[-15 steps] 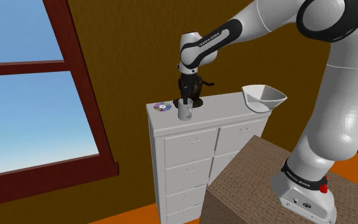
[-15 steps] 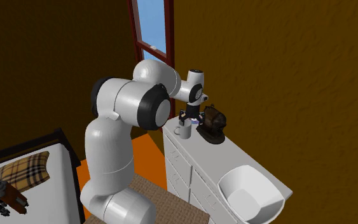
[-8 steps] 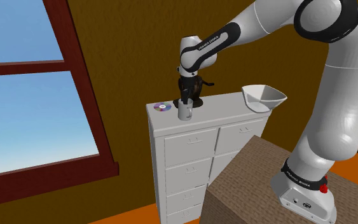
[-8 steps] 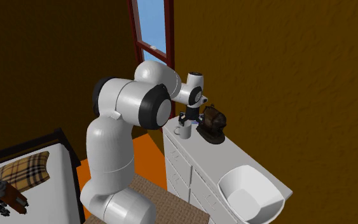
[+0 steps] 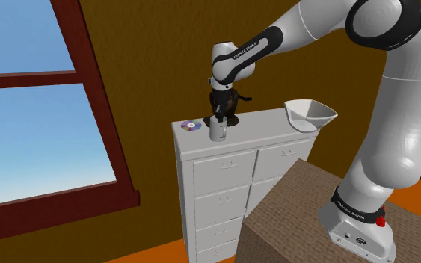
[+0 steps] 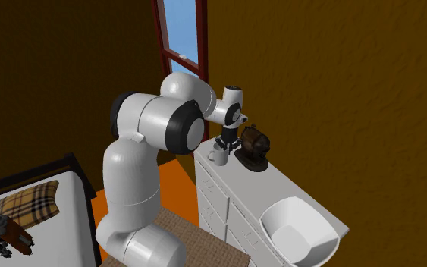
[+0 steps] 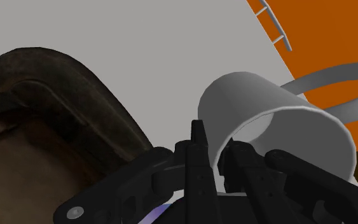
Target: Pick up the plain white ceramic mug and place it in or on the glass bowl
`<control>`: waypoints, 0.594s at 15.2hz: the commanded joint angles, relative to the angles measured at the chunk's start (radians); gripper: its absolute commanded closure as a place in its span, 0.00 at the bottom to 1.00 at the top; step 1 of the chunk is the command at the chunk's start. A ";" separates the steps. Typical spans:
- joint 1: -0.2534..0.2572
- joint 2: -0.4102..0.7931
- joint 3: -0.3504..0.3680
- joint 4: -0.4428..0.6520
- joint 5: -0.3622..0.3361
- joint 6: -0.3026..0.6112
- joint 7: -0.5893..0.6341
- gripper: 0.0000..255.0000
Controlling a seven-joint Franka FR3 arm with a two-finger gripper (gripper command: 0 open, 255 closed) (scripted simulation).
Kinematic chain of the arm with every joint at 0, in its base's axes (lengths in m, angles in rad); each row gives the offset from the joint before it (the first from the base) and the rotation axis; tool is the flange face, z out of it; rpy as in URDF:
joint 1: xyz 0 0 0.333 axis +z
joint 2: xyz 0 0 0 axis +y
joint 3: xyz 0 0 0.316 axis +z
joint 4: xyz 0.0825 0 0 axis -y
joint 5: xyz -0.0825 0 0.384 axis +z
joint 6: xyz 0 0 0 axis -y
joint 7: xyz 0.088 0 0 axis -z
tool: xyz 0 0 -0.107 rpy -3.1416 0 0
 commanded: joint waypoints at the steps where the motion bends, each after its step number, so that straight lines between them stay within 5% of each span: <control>1: 0.000 0.000 0.000 0.000 0.000 0.000 0.000 1.00; 9: 0.000 -0.032 0.000 0.029 -0.002 -0.061 0.001 1.00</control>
